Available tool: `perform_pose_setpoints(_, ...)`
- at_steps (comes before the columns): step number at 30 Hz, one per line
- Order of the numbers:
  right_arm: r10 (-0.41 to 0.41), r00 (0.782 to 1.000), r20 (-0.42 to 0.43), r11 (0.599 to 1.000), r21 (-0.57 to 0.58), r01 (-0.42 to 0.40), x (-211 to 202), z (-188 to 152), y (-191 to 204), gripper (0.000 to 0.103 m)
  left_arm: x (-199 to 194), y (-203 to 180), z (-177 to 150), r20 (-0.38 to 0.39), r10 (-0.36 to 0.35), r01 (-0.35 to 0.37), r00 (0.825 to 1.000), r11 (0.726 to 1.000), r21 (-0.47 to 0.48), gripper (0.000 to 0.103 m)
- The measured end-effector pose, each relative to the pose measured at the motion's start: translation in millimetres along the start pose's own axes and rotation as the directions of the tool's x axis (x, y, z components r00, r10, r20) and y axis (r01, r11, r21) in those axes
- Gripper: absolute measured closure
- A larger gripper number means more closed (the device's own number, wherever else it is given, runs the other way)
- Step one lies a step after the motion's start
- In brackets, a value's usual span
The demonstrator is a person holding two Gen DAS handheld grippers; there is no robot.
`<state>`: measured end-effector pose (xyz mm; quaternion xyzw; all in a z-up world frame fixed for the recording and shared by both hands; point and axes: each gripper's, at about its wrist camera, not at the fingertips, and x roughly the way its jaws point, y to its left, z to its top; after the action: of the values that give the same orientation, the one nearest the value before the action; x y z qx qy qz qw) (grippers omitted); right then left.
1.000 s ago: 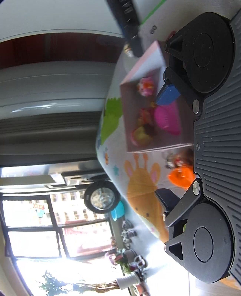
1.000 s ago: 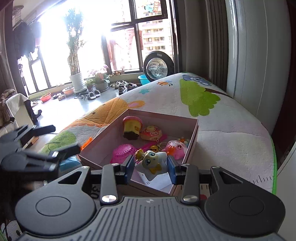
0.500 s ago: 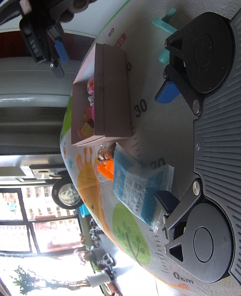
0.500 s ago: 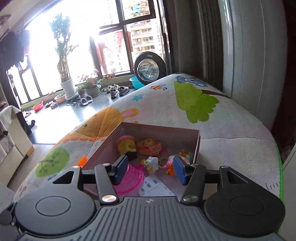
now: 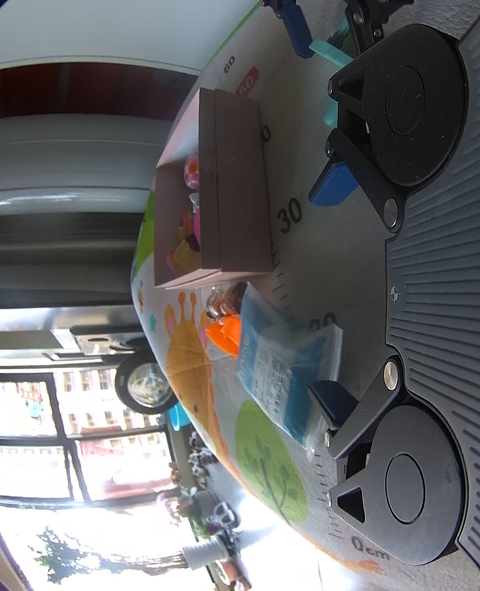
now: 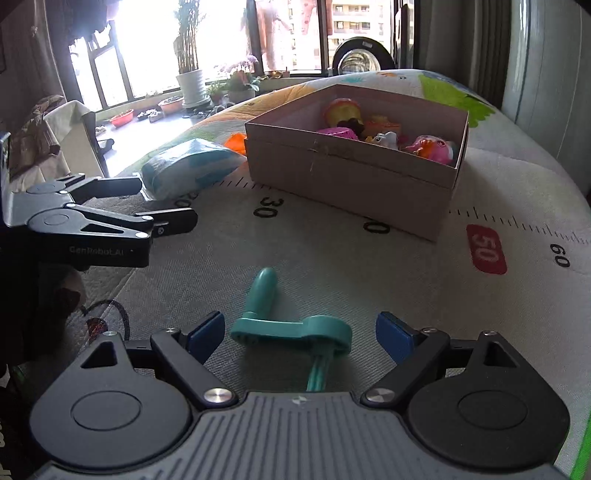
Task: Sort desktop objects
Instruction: 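Grasp the blue-and-white wipes packet with the left gripper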
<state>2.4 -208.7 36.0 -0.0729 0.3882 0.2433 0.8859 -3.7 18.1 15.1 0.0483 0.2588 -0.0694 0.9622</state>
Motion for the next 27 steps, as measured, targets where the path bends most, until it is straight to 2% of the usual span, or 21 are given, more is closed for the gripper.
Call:
perform_pose_setpoints(3, -0.092, 0.994, 0.053, 0.993, -0.062, 0.096, 4.3, -2.9, 1.5, 0.005, -7.0, 1.1, 9.5, 0.054, 0.046, -0.048, 0.997, 0.998, 0.037, 0.0)
perform_pose_setpoints(6, -0.164, 0.982, 0.089, 0.985, -0.046, 0.169, 12.4, 0.0, -6.9, 0.005, 0.5, 12.5, 23.4, 0.046, 0.107, -0.109, 0.993, 0.993, 0.04, 0.0)
perform_pose_setpoints(9, -0.139, 0.988, 0.068, 0.988, 0.081, 0.133, 22.8, 3.0, -25.8, 0.001, 20.1, 24.8, 33.4, -0.014, 0.144, -0.143, 0.99, 0.988, 0.058, 0.0)
perform_pose_setpoints(11, -0.111, 0.991, 0.076, 0.987, 0.123, 0.101, 21.7, 4.1, -34.2, 0.0, 38.5, 33.3, 35.8, -0.077, 0.154, -0.149, 0.985, 0.987, 0.067, 0.0)
perform_pose_setpoints(15, -0.088, 0.992, 0.094, 0.986, 0.148, 0.074, 19.7, 1.5, -39.2, 0.0, 68.8, 47.4, 33.2, -0.186, 0.139, -0.138, 0.973, 0.99, 0.018, 0.0)
perform_pose_setpoints(17, -0.088, 0.992, 0.094, 0.986, 0.149, 0.073, 19.7, 1.4, -39.4, 0.0, 73.7, 51.8, 31.7, -0.202, 0.119, -0.126, 0.972, 0.992, -0.02, 0.0)
perform_pose_setpoints(18, -0.087, 0.992, 0.094, 0.986, 0.148, 0.073, 20.1, 1.8, -38.8, 0.0, 72.9, 51.3, 31.4, -0.194, 0.119, -0.126, 0.974, 0.992, -0.022, 0.002)
perform_pose_setpoints(21, -0.084, 0.992, 0.094, 0.986, 0.149, 0.07, 20.1, 2.2, -39.1, 0.0, 67.9, 46.7, 31.3, -0.178, 0.112, -0.115, 0.978, 0.993, -0.007, 0.027)
perform_pose_setpoints(27, -0.097, 0.992, 0.081, 0.988, 0.131, 0.085, 22.2, 3.3, -36.0, 0.0, 50.4, 29.5, 25.7, -0.162, 0.082, -0.083, 0.983, 0.997, -0.001, 0.033)
